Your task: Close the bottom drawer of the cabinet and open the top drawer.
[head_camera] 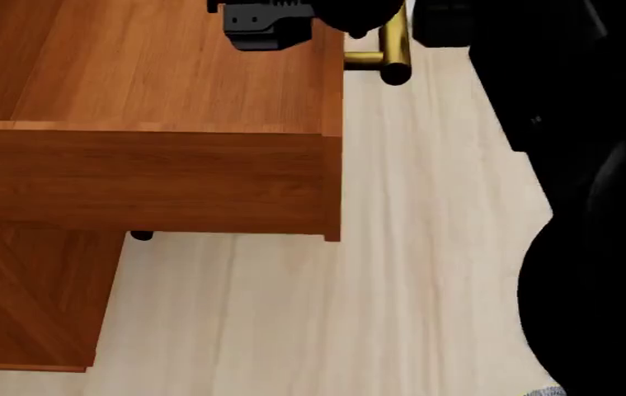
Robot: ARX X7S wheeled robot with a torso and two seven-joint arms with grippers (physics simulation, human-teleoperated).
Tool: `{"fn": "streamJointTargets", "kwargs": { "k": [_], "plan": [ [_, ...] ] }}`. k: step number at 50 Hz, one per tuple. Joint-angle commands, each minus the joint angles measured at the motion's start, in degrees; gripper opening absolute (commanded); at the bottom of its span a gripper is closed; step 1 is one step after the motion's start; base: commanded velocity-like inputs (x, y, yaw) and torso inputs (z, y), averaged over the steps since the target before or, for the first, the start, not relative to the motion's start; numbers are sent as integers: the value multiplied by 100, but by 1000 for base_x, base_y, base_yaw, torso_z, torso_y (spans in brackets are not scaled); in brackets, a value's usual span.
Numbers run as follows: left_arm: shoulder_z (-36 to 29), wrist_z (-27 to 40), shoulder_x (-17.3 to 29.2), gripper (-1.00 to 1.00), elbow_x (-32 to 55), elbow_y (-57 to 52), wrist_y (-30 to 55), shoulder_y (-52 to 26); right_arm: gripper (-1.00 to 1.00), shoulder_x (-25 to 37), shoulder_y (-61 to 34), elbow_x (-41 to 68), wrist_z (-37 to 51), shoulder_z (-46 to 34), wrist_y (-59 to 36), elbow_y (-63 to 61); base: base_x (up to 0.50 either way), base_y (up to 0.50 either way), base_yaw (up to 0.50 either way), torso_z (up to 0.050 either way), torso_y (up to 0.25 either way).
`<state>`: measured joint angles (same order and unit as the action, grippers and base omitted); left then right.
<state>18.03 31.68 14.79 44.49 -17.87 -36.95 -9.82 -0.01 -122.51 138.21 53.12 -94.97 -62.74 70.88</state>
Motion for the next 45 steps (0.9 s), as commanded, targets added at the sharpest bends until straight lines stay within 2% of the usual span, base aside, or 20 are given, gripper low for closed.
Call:
{"fn": "streamJointTargets", "kwargs": {
  "k": [1,5,10,31,37,38,39,41,43,45],
  "plan": [
    [9,8,-7,100,7,-13,-15,9,100,85,15,1811,-143,-4794,-50,409,0,-3,-6,0,0],
    [1,13,1,100,4,-11,-2,0,100,167,-132,2568,-310,-5782,-25,409,0,-3,-7,0,-5],
    [-10,26,17,100,-11,-4,27,-13,100,410,-290,3078,-293,-6439,-22,407,0,-3,-7,0,0],
    [14,53,14,100,49,-17,17,3,100,409,-692,3336,-334,-7841,-280,406,0,-4,-8,0,1],
    [5,48,20,100,43,-15,22,-4,100,426,-1047,3600,-608,-7815,-185,405,0,-4,-10,0,6],
    [3,56,23,100,35,-12,31,-7,100,403,-1193,3663,-778,-7727,-137,406,0,-4,-10,0,10],
    [-3,74,31,100,2,-19,53,-12,100,406,-1249,3404,-755,-7193,11,411,0,-4,-10,0,0],
    [-4,95,32,100,-31,-16,68,-16,100,695,-1249,1686,150,-5474,-179,411,0,-4,-10,0,11],
    [-8,102,36,100,-48,-8,81,-18,100,921,-1249,-33,1223,-3755,-929,164,0,-5,-10,0,6],
    [-9,139,45,100,-97,-7,115,-25,100,944,-1249,-1752,1942,-2036,-1465,-176,0,-5,-10,0,6]
  ]
}}
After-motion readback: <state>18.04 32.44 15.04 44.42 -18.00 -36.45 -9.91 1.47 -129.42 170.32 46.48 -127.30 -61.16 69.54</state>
